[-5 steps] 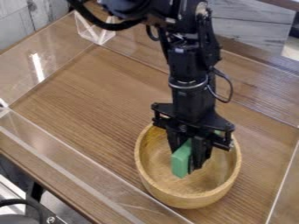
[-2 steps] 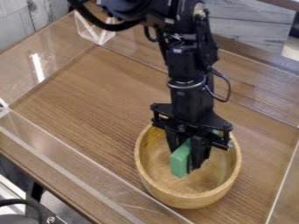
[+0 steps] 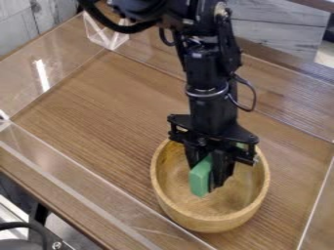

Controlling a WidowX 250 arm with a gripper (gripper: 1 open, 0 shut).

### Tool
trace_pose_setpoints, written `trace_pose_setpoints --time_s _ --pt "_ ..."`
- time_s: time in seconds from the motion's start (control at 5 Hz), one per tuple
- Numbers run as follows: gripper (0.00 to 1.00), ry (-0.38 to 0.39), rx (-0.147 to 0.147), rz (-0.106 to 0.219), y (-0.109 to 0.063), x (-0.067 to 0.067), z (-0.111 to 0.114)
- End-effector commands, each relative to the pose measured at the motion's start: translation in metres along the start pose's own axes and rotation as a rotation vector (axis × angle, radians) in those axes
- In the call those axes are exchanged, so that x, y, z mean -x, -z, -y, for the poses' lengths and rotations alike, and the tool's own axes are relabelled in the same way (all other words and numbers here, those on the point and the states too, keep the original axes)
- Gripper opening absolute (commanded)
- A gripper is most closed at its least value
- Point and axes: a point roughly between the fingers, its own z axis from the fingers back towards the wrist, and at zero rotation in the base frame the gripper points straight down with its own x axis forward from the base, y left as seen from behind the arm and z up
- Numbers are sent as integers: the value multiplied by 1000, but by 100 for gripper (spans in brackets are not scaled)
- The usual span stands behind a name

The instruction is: Put the green block in the brown bowl

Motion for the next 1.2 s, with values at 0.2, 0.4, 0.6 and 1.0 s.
trace_pose_setpoints --time_s 0.2,0.4,0.6,1.0 --pt "0 1 17 54 -13 -13 2" --pt "0 0 20 53 -14 -13 1" --pt "0 -2 24 51 -14 -13 1" --pt "0 -4 31 48 -14 -14 0"
